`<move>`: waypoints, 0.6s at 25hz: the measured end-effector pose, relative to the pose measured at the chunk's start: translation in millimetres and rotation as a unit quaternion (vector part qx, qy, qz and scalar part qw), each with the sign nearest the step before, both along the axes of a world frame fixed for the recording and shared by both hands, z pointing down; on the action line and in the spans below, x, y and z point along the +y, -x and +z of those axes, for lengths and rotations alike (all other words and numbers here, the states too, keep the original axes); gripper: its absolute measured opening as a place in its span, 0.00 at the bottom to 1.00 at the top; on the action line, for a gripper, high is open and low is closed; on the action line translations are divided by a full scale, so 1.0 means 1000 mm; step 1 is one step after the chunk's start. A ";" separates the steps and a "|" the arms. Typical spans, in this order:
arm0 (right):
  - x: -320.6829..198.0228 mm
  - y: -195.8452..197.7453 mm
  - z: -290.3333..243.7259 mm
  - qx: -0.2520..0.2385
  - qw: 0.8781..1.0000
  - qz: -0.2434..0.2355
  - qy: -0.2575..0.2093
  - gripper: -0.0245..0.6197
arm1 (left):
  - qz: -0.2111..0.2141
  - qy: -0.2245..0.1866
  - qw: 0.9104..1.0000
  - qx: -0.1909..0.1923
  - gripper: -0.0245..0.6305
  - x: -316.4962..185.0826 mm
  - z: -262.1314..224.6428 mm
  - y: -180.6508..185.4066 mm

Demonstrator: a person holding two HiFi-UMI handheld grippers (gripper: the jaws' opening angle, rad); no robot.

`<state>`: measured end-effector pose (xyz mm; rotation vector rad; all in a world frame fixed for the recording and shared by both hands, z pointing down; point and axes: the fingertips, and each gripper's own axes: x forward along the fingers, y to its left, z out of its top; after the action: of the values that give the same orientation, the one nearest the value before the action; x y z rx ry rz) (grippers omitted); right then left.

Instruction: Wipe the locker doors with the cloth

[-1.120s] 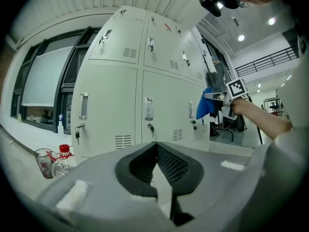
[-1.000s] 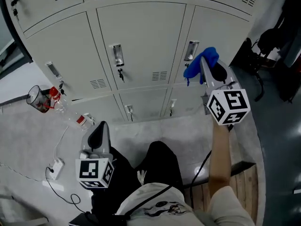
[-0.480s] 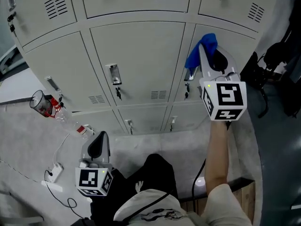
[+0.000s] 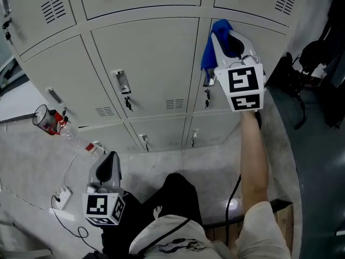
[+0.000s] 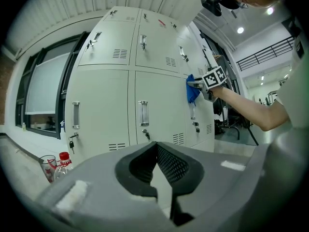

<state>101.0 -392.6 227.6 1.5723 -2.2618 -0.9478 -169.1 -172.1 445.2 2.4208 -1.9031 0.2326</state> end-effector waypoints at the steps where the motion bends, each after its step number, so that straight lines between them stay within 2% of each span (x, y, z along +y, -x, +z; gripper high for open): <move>1: -0.001 -0.008 -0.001 0.005 1.000 0.007 -0.002 0.10 | 0.002 -0.001 1.000 0.000 0.03 0.001 0.000 -0.002; 7: -0.009 -0.067 -0.004 0.023 0.999 0.042 -0.011 0.10 | 0.003 0.004 1.000 -0.004 0.03 0.004 0.002 -0.003; 15: -0.019 -0.150 -0.006 0.014 0.994 0.109 -0.014 0.10 | -0.003 -0.002 1.000 -0.009 0.03 0.013 -0.002 0.004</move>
<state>250.6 -411.8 221.6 1.7624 -2.0153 -0.9388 -173.1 -159.1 443.0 2.4233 -1.9201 0.2499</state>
